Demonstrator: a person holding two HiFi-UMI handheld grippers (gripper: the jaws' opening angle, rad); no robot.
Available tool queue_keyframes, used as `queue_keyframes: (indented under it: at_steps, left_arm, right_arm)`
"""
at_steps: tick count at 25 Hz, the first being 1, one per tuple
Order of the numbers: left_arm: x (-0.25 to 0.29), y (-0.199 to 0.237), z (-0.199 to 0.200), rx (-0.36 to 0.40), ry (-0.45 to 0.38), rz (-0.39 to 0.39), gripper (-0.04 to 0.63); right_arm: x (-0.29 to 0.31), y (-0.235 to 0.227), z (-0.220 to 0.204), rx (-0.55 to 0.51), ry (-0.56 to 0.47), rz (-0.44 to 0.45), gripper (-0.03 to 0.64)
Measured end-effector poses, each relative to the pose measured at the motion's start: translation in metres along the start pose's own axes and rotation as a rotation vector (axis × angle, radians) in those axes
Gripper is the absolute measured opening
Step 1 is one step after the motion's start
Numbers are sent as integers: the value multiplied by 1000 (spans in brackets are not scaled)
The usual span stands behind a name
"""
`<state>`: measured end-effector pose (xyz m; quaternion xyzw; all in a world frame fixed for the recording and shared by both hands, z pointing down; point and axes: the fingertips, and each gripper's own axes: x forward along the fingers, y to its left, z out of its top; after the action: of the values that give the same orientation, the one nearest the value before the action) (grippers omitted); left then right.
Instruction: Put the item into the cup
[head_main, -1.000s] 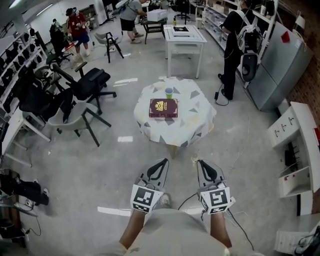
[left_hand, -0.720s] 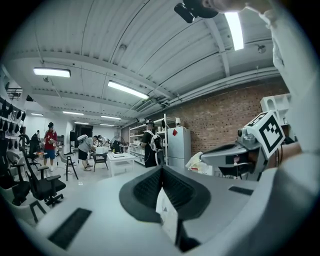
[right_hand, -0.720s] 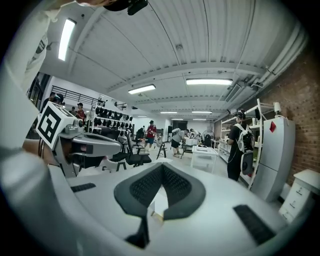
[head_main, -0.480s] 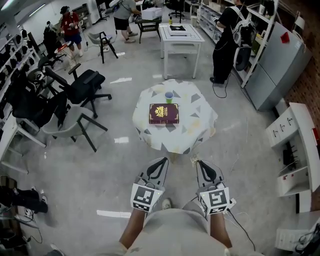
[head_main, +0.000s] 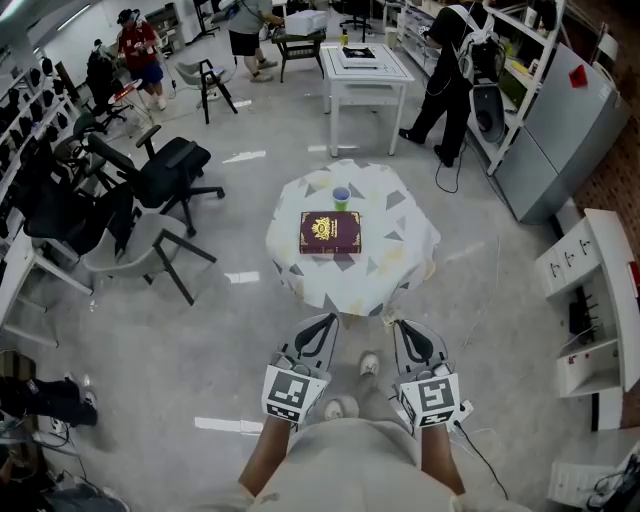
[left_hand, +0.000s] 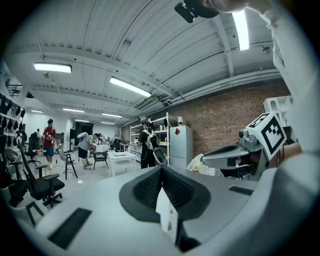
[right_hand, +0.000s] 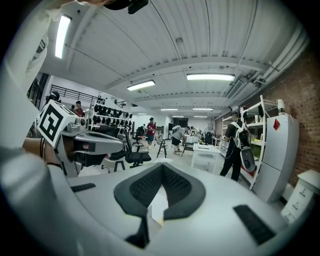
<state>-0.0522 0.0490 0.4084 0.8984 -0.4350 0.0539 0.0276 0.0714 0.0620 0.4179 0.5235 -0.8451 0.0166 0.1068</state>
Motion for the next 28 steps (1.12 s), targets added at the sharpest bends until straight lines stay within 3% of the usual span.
queue_keyframes:
  at_steps: [28]
  left_arm:
    - [169, 50, 22, 21, 43, 175, 12]
  right_arm:
    - [136, -151, 21, 23, -57, 159, 5]
